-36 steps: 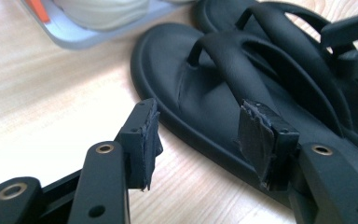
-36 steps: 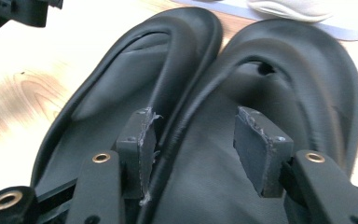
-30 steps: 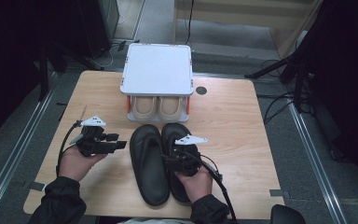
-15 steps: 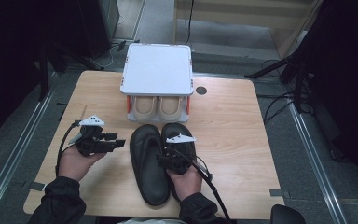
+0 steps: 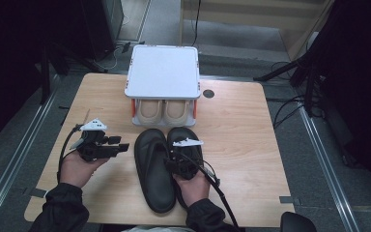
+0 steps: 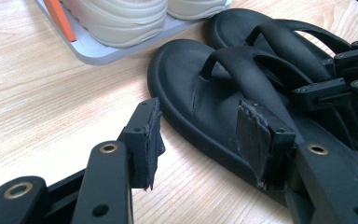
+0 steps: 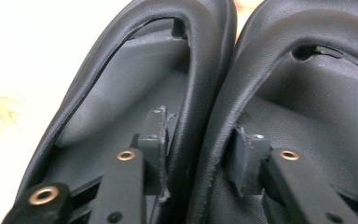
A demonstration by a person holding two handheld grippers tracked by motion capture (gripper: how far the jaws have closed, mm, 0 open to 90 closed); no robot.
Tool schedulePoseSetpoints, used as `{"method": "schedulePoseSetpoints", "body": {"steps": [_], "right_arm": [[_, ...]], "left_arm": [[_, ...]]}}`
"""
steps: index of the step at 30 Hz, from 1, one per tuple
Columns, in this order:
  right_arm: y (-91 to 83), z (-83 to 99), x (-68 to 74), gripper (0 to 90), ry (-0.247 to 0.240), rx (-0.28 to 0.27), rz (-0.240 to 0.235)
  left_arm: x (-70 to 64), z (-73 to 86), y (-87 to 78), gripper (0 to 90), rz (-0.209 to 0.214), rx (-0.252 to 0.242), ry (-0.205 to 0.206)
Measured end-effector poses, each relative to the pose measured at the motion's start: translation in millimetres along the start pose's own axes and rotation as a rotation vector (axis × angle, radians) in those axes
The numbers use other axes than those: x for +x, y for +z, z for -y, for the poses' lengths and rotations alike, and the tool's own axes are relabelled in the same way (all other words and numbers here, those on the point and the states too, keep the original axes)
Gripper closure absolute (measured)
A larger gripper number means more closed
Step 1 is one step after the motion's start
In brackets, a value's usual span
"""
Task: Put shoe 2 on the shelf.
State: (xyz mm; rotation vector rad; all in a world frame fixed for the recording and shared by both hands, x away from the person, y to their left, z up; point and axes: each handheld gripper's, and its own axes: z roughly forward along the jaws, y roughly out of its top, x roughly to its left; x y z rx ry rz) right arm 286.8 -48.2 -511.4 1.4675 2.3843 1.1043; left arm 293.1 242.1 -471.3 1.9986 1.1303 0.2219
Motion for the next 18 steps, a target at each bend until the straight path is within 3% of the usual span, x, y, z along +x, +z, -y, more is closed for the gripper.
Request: {"method": "schedulePoseSetpoints", "body": {"steps": [11, 18], "right_arm": [[-2.4, -2.4, -6.3, 72.6, 0.040, 0.024, 0.005], [-4.2, -3.7, -9.3, 74.5, 0.069, 0.037, 0.001]], "left_arm": [[0.9, -0.2, -3.2, 50.5, -0.012, -0.027, -0.013], [-1.8, -0.6, -3.4, 50.1, -0.011, -0.031, 0.006]]}}
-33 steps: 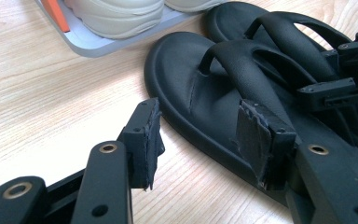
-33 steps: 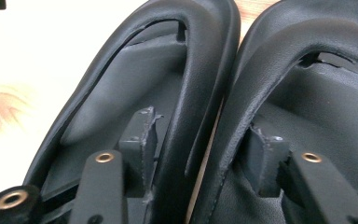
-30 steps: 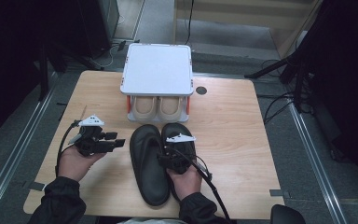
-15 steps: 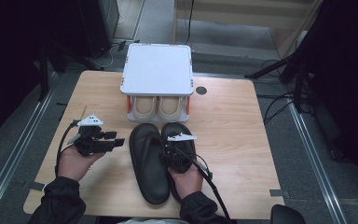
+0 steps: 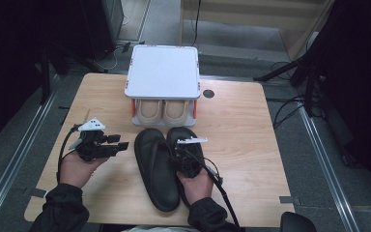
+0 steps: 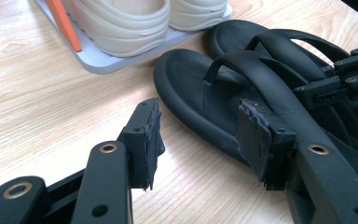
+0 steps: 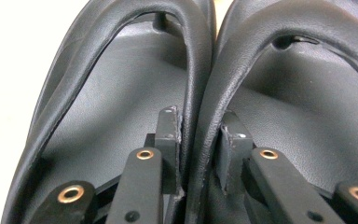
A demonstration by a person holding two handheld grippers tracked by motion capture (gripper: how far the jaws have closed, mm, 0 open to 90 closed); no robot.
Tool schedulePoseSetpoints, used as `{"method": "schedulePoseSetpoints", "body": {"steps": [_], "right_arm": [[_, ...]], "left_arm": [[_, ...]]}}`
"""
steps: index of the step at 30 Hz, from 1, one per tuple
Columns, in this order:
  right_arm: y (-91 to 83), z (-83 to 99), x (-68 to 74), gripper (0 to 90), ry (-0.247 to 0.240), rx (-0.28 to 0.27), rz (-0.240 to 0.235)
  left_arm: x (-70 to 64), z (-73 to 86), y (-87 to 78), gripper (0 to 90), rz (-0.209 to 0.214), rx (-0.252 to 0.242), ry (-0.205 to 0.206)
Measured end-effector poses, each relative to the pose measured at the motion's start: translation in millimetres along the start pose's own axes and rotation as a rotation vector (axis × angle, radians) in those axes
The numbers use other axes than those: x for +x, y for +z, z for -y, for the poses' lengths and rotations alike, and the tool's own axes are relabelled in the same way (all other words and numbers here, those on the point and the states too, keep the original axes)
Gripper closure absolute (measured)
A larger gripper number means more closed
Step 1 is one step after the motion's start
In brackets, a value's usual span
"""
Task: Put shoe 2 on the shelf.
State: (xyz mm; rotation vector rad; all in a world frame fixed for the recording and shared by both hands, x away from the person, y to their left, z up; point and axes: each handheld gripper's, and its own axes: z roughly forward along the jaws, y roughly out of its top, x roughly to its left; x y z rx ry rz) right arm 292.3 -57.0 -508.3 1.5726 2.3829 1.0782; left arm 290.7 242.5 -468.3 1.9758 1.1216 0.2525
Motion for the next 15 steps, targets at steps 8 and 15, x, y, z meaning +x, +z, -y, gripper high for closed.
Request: {"method": "schedulePoseSetpoints", "body": {"steps": [8, 15], "right_arm": [[-7.9, 2.4, -4.2, 76.7, -0.001, 0.024, -0.008], [-19.9, 2.5, -12.0, 76.7, -0.066, 0.050, -0.082]], "left_arm": [[1.1, 0.6, -0.4, 50.3, -0.009, -0.005, -0.008], [7.8, 2.0, -2.8, 48.4, -0.004, 0.000, -0.034]]}}
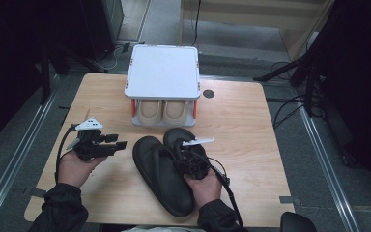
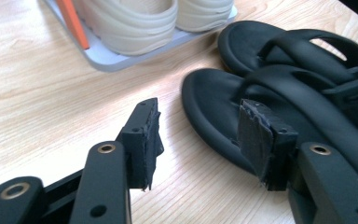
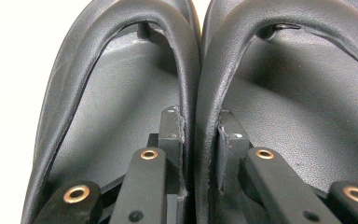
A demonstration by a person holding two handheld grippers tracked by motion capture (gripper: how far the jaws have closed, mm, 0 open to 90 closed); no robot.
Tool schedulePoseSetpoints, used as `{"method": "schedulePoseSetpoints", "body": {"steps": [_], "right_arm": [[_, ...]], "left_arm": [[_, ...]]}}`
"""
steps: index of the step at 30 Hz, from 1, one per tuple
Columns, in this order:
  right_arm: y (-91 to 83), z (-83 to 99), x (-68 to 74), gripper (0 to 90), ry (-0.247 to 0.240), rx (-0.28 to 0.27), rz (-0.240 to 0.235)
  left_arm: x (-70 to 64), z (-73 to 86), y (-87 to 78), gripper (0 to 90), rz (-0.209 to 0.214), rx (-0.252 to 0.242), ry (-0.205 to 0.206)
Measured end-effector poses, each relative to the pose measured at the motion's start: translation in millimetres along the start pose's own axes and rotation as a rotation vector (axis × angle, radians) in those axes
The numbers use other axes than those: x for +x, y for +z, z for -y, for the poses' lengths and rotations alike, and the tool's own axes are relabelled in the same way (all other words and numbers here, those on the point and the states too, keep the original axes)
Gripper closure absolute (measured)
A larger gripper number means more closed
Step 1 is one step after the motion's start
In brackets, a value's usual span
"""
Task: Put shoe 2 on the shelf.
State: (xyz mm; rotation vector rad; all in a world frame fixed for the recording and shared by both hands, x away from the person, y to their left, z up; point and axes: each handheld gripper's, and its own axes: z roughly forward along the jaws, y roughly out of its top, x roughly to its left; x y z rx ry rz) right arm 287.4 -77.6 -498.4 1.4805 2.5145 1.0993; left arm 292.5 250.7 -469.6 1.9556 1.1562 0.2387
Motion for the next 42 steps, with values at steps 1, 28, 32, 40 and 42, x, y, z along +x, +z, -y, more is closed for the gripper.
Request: {"method": "schedulePoseSetpoints", "body": {"steps": [1, 28, 32, 40, 42], "right_arm": [[-2.2, -0.4, -1.0, 76.7, -0.021, 0.012, -0.019], [-0.9, -43.8, 1.5, 76.5, -0.446, 0.171, -0.337], [-0.1, -55.6, 2.2, 76.5, -0.507, 0.192, -0.346], [-3.4, -77.9, -1.0, 76.5, -0.576, 0.216, -0.385], [-7.9, -83.1, -2.9, 76.4, -0.563, 0.221, -0.391]], "left_arm": [[1.5, 0.6, -0.1, 48.1, -0.013, 0.004, 0.000], [14.6, 23.1, -20.1, 43.2, -0.034, 0.018, -0.100], [15.1, 26.6, -23.0, 42.3, -0.040, 0.021, -0.112], [16.9, 29.5, -23.5, 41.2, -0.033, 0.037, -0.129], [17.9, 29.9, -22.6, 40.5, -0.031, 0.044, -0.129]]}}
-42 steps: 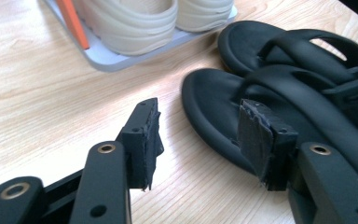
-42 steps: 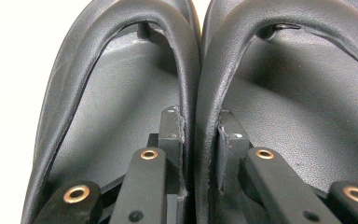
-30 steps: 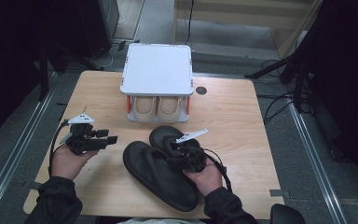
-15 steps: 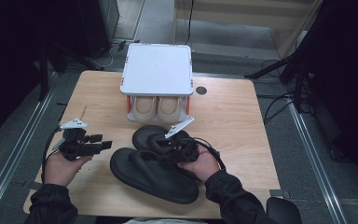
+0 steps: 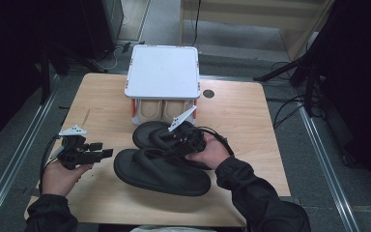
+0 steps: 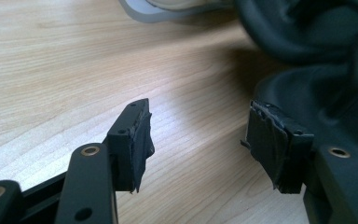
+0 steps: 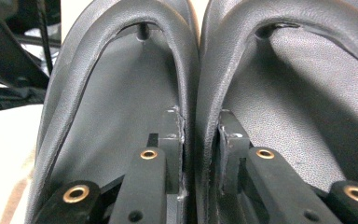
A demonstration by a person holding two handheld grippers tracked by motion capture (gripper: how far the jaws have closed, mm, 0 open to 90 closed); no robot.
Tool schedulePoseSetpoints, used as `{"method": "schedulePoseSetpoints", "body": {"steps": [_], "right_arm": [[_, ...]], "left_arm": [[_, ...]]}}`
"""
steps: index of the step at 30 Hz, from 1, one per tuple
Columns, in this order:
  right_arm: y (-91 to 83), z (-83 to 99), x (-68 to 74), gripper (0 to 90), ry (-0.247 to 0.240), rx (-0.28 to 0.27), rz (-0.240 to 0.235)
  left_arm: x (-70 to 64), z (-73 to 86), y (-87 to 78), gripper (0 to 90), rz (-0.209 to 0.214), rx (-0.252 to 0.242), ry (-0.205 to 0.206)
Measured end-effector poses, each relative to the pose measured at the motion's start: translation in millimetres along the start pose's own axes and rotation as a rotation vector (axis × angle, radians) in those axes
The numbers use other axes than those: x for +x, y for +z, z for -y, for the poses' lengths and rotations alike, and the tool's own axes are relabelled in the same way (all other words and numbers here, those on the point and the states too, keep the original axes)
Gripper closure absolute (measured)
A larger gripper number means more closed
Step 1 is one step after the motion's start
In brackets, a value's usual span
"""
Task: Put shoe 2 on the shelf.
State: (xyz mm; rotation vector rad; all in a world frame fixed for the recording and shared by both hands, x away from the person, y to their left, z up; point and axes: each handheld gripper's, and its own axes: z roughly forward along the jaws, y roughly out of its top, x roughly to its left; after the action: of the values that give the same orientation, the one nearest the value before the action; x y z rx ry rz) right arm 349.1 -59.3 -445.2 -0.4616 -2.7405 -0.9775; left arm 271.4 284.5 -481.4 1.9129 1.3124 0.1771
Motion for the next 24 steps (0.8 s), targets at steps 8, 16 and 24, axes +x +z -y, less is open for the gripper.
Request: {"method": "schedulePoseSetpoints", "body": {"steps": [8, 16, 24], "right_arm": [[-20.3, -10.5, -0.4, 76.4, -0.048, -0.003, -0.024], [-39.2, -30.6, 2.4, 76.3, -0.085, -0.017, -0.037], [-59.0, -51.3, 5.6, 76.3, -0.109, -0.017, -0.036]], "left_arm": [[0.2, -0.4, 1.0, 39.6, -0.005, 0.002, 0.002], [0.4, -1.4, 1.1, 38.7, 0.001, 0.002, -0.006], [0.7, -0.9, 0.8, 38.4, -0.001, 0.000, -0.011]]}}
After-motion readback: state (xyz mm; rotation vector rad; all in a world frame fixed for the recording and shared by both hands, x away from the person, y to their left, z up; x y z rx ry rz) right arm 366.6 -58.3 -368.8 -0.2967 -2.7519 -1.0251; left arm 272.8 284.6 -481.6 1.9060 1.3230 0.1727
